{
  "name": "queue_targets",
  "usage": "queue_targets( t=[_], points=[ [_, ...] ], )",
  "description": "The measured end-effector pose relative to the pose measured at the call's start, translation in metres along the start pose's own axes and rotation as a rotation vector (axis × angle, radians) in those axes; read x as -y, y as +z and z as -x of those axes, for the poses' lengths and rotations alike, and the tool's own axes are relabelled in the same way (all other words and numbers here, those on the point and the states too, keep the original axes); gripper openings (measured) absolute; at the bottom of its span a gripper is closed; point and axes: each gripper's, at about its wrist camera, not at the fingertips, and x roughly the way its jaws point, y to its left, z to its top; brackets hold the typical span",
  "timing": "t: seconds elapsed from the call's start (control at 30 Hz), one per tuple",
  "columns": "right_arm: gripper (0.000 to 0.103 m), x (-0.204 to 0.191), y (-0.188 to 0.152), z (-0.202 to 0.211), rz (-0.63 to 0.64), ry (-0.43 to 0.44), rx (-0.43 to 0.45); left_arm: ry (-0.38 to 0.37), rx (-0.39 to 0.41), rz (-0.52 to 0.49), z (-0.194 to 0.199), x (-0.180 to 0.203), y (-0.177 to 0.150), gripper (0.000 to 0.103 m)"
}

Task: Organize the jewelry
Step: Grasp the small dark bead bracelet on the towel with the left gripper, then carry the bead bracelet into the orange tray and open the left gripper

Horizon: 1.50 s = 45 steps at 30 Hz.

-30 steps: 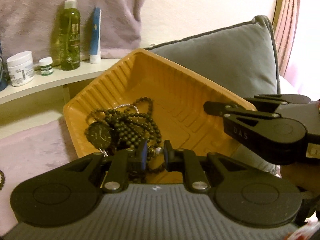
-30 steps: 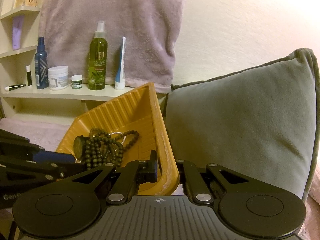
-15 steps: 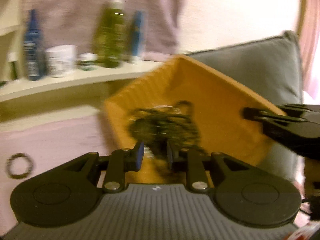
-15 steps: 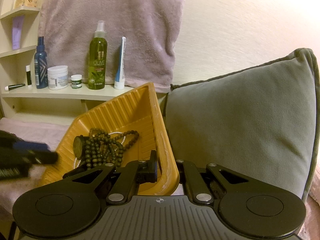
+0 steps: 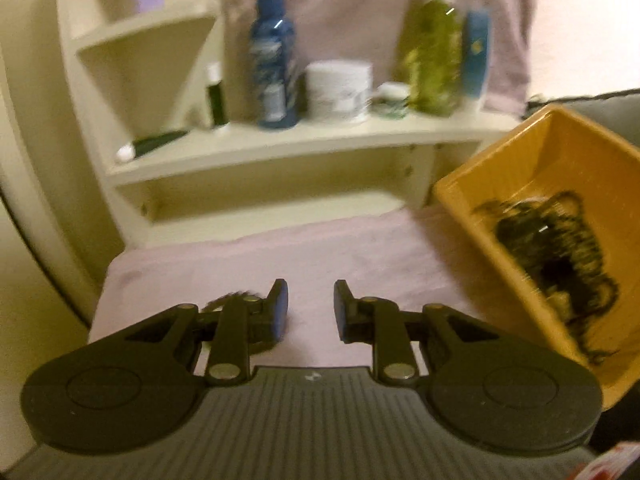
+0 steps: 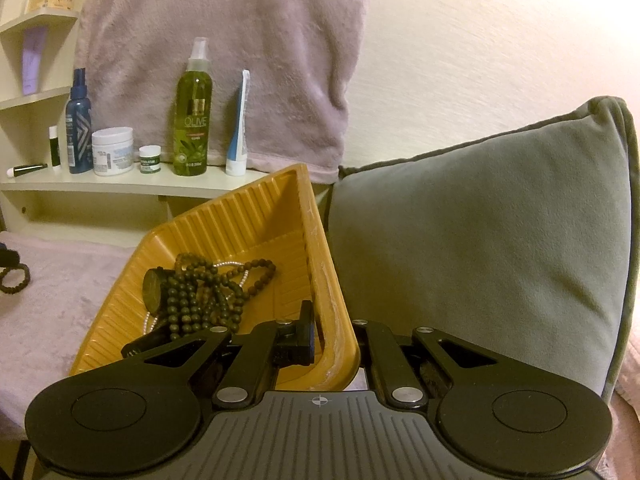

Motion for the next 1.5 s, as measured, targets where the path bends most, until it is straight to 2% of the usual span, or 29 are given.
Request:
queue_targets(
  t=[0.13,0.47,0.87,0.97,1.2,1.5],
  points=[
    [0.006,0.000,0.000,0.000,-0.001,0.000,0.000,0.030,-0.025,-0.036,-0.010,-0.008,-0.005,0.021],
    [0.006,0.000,-0.002,-0.001,0.008,-0.003,-0.003,0.025,-0.073,-0.085,-0.036,-0.007,-0.013,0.021],
    [0.006,0.000,-0.003,-0.001,0.011,-0.004,-0.005,-0.010,-0.100,-0.052,-0.049,-0.013,-0.017,0.015],
    [0.006,0.000,-0.003,-0.002,0.012,-0.005,-0.005,-0.016,-0.105,-0.018,-0.051,-0.016,-0.016,0.009],
    [0.006,0.001,-0.003,-0.002,0.011,-0.004,-0.004,0.011,-0.096,0.000,-0.044,-0.015,-0.014,0.006],
    [0.006,0.001,-0.004,-0.002,0.010,-0.002,-0.002,-0.009,-0.048,0.032,-0.012,-0.009,0.002,0.006]
  ],
)
